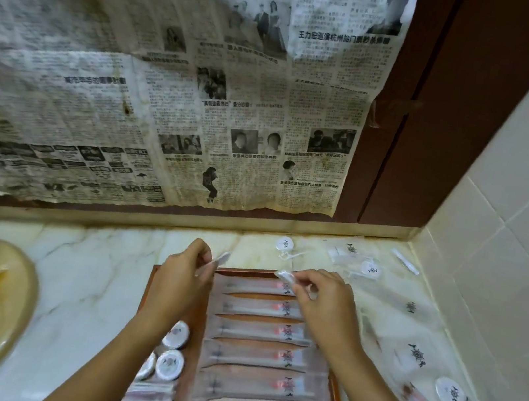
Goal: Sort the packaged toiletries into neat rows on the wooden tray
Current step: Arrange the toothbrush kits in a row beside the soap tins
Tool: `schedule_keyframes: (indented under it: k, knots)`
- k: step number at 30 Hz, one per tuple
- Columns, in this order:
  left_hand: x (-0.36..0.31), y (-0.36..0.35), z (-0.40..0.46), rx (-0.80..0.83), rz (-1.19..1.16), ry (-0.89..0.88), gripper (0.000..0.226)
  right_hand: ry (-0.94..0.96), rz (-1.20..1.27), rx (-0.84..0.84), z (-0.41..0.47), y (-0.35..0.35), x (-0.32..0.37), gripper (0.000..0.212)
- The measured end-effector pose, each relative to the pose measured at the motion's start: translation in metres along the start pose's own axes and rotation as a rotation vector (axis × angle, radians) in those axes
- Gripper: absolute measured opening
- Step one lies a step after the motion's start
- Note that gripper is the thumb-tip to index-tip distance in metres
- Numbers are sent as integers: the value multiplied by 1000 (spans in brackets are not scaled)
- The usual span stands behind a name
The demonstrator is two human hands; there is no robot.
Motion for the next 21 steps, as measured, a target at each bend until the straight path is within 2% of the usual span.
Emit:
schedule_keyframes:
  k: [6, 11, 16, 21]
  knots:
    - [45, 38, -73, 16, -173, 92, 11, 55, 27, 85, -38, -45, 46, 13]
    - [68, 55, -134, 20, -219, 118, 12, 58, 13, 181, -78, -81, 71, 14]
    - [95, 59, -187, 92, -192, 56, 18, 63, 38, 222, -120, -100, 89, 10]
    - [107, 60, -218, 116, -161, -90, 19, 27, 29, 232, -148, -110, 98, 18]
Point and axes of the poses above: each hand's wrist, its own z-axis towards the middle knuckle, its own y-axis out of the back of the hand, x = y × z, the point moved 4 cm from there along z, towards the middle knuckle, and after that the axes turned 2 degrees about -z, right-handed, at the moved point
